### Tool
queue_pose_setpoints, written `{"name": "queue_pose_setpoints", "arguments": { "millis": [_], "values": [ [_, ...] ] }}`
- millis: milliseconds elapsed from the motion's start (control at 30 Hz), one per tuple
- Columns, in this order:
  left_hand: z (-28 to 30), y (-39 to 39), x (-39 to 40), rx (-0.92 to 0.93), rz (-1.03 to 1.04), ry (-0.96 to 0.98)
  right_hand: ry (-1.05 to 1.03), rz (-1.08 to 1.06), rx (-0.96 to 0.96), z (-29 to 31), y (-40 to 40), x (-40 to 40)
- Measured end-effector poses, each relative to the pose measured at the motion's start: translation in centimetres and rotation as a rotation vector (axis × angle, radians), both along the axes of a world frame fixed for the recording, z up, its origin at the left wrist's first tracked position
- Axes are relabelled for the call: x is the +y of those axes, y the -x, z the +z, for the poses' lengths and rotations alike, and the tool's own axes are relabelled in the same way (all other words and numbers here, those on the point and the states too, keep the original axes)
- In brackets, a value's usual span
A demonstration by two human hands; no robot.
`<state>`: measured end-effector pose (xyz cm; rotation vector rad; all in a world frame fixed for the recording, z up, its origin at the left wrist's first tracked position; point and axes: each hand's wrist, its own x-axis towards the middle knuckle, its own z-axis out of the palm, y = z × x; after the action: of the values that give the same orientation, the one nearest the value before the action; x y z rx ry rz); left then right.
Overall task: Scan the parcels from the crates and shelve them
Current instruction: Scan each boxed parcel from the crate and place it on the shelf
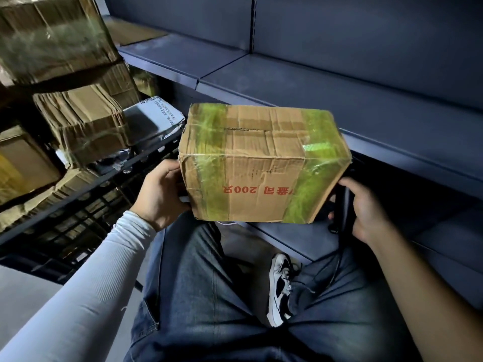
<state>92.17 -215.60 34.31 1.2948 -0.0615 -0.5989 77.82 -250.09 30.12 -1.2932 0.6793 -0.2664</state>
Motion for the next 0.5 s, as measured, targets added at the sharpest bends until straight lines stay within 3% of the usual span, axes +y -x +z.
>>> {"name": "queue_pose_setpoints", "arguments": {
  "millis": [500],
  "values": [
    [-6.8, -1.8, -1.7, 0.097, 0.025, 0.189, -0.035, 0.026, 0.218, -4.4, -2.9, -1.7]
  ]
}}
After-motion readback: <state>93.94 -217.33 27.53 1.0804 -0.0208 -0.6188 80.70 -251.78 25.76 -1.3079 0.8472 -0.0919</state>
